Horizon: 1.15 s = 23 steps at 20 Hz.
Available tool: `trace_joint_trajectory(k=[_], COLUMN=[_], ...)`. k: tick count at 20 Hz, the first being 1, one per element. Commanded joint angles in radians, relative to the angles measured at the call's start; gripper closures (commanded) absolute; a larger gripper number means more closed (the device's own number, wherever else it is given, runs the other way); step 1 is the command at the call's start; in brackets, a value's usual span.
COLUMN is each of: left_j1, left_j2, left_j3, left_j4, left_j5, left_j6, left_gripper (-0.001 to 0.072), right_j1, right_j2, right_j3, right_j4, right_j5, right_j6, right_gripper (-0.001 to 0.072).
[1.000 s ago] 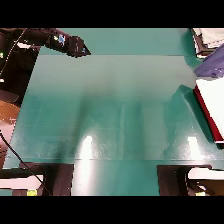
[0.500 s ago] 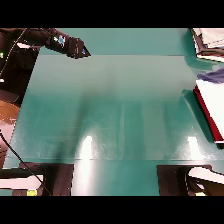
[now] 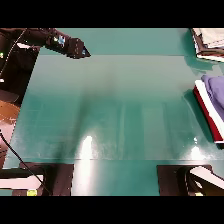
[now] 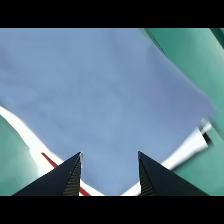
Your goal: Fold the shirts.
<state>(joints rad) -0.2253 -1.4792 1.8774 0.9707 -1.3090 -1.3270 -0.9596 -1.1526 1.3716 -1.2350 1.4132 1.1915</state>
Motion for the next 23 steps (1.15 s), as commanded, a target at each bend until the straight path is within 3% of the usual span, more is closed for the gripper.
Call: trace_joint_trajectory(k=[1,7,13,14,15,16,23], left_j1=[0.0,0.0,0.0,0.0,0.0,0.0,0.0], left_j2=[0.0,0.0,0.0,0.0,0.0,0.0,0.0], left_j3=[0.0,0.0,0.0,0.0,0.0,0.0,0.0], left_j4=[0.0,-0.005,-0.005,-0.005,-0.005,-0.005,-0.005], left_j5=[-0.006,-0.01,-0.008,-0.008,-0.008,-0.008,-0.007], left_j6=[0.0,-0.001,-0.001,-0.001,-0.001,-0.001,-0.001], left_gripper=[0.0676,0.0676,0.0676,0.0676,0.0676,0.0676,0.0676], right_j1=[-0.05,0.225,0.729,0.795,0.858,0.907,1.026], right_j2=[0.019,0.019,0.019,0.019,0.019,0.019,0.019], right_j3=[-0.069,-0.069,-0.068,-0.068,-0.068,-0.069,-0.069], right_j4=[-0.004,0.362,0.402,0.401,0.401,0.4,0.397], right_j5=[0.008,0.001,-0.082,-0.095,-0.105,-0.11,-0.104], right_j6=[0.05,0.05,0.05,0.049,0.049,0.047,0.046], right_gripper=[0.0292,0.0295,0.0308,0.0405,0.0602,0.07,0.07])
